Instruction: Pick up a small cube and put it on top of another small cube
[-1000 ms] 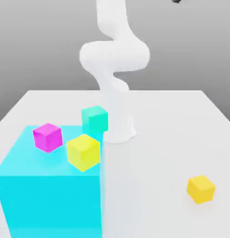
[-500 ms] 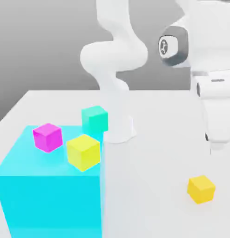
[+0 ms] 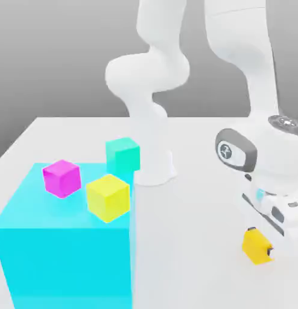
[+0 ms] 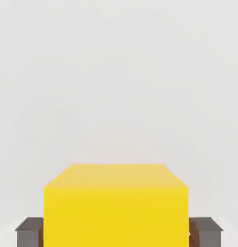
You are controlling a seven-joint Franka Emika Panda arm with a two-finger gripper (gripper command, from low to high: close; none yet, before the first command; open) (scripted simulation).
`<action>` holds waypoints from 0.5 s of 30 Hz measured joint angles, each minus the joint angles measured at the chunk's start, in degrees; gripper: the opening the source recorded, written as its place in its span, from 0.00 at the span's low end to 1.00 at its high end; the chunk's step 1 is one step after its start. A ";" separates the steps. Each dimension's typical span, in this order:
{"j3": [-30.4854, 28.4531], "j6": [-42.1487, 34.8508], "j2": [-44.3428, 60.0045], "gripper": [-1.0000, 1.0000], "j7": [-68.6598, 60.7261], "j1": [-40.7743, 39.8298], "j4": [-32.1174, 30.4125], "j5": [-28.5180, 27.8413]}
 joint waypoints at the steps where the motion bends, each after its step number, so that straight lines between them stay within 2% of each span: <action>1: 0.00 -0.06 0.00 0.00 0.01 0.00 0.00 -0.01; 4: 0.24 -0.74 -0.91 0.00 -0.17 -0.18 -0.19 0.20; 9: 1.63 -8.73 -9.90 0.00 -1.21 -0.95 -1.38 2.21; 12: -1.12 -15.40 -13.92 0.00 4.45 -2.66 0.77 0.54; 15: -4.21 -22.51 -18.25 0.00 11.32 -7.61 3.26 -1.28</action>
